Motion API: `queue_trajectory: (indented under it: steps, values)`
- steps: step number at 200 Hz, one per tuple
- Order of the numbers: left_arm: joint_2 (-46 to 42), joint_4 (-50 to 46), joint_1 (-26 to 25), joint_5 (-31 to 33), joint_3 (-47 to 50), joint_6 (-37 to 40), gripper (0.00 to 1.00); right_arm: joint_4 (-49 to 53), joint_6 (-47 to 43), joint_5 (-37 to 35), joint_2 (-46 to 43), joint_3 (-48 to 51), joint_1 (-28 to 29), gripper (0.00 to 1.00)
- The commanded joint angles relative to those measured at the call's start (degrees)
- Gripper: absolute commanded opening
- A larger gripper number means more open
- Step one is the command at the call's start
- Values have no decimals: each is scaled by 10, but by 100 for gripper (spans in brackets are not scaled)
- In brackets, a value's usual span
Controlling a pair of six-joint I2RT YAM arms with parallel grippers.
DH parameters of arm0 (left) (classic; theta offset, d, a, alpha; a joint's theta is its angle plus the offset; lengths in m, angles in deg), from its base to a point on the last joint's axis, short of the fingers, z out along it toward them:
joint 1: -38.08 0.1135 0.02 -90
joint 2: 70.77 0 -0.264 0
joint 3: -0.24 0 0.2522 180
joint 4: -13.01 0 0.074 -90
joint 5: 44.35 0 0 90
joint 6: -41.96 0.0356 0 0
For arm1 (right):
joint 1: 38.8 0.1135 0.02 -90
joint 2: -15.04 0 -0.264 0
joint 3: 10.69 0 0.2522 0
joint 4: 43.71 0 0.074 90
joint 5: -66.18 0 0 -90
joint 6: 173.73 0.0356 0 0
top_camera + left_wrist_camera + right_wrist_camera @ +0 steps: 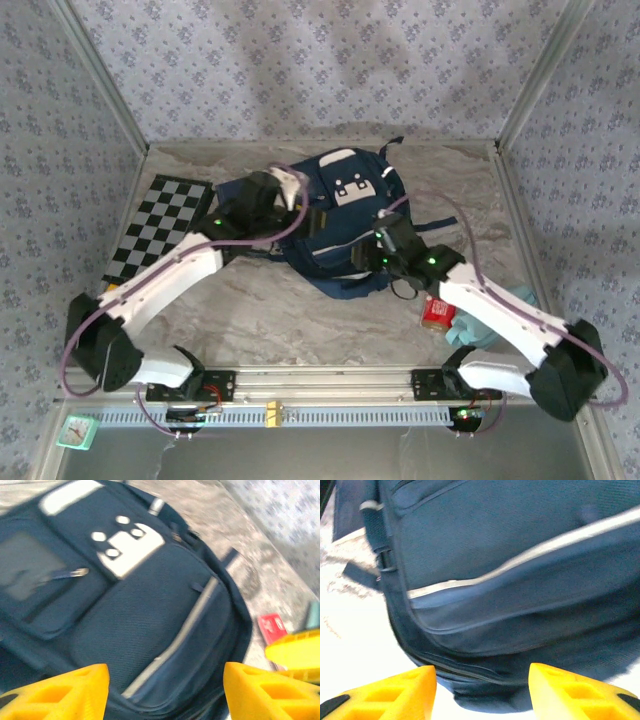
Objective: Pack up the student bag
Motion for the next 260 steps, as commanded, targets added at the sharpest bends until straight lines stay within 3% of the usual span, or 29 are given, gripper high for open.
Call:
queue_trajectory:
  steps: [1, 55, 141, 186, 212, 260]
  values:
    - [-30, -44, 62, 24, 43, -67, 64, -25, -26, 20, 79, -69, 38, 55]
    - [-78, -126, 219, 9, 118, -110, 65, -58, -17, 40, 308, -251, 92, 56]
    - [-22, -114, 325, 4, 130, -145, 66, -44, 4, 54, 558, -495, 105, 48]
    - [23, -107, 337, -8, 107, -137, 65, 19, -10, 58, 673, -635, 94, 46]
    - [36, -94, 337, -7, 105, -135, 61, 20, -15, 44, 712, -677, 76, 42]
    - [96, -82, 337, 1, 75, -128, 62, 53, -25, -6, 758, -747, 40, 41]
